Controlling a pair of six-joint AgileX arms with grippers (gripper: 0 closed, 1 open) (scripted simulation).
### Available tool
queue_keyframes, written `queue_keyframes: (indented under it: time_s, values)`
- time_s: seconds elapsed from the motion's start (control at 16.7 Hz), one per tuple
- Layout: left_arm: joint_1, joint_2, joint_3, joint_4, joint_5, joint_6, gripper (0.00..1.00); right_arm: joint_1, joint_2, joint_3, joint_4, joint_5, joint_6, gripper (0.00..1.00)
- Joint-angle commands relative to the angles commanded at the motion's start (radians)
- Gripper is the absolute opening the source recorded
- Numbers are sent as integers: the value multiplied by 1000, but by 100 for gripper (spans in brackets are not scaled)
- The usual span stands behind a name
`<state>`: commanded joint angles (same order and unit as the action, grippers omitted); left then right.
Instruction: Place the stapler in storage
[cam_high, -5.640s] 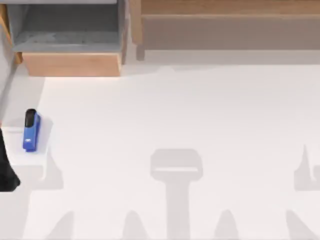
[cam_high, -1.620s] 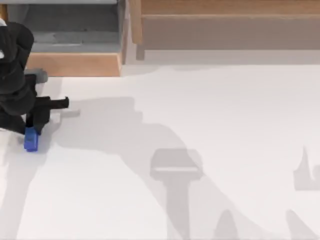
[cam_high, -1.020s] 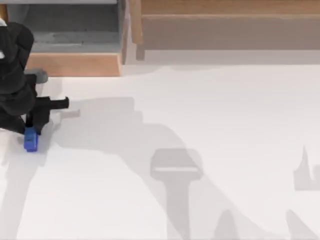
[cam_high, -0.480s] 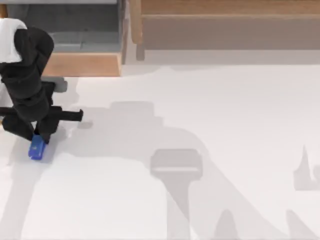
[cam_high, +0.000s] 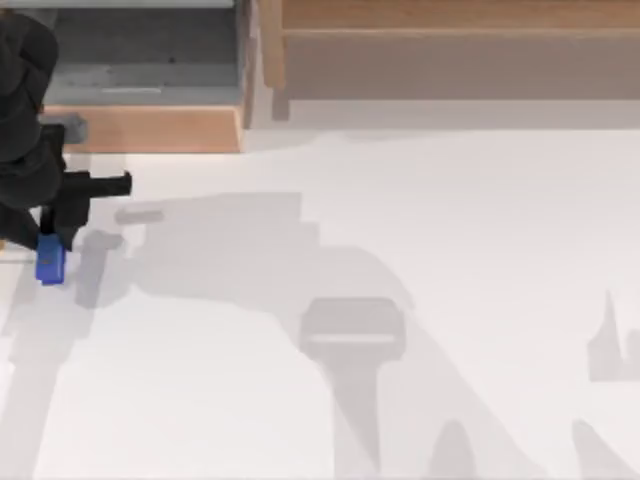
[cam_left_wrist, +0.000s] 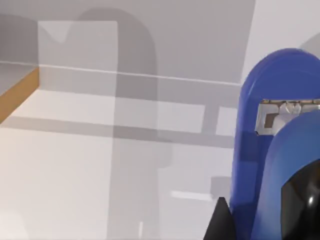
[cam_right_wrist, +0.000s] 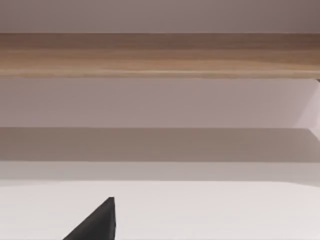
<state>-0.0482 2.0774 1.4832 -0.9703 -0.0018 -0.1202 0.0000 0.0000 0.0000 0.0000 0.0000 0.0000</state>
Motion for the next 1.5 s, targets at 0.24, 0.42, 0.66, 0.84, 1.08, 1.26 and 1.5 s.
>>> queue_keyframes:
  time_s: [0.24, 0.42, 0.66, 0.84, 1.08, 1.26, 1.5]
  values:
    - [-31, 0, 49, -38, 41, 7, 0, 0, 0, 0, 0, 0, 0, 100]
    - [-37, 4, 187, -110, 99, 37, 0, 0, 0, 0, 0, 0, 0, 100]
    - [49, 54, 464, -236, 147, 111, 0, 0, 0, 0, 0, 0, 0, 100]
    - [159, 145, 699, -338, 149, 182, 0, 0, 0, 0, 0, 0, 0, 100]
    - [306, 332, 1006, -469, 118, 281, 0, 0, 0, 0, 0, 0, 0, 100]
    - [376, 500, 1198, -557, 84, 351, 0, 0, 0, 0, 0, 0, 0, 100]
    - [388, 694, 1369, -655, 36, 433, 0, 0, 0, 0, 0, 0, 0, 100]
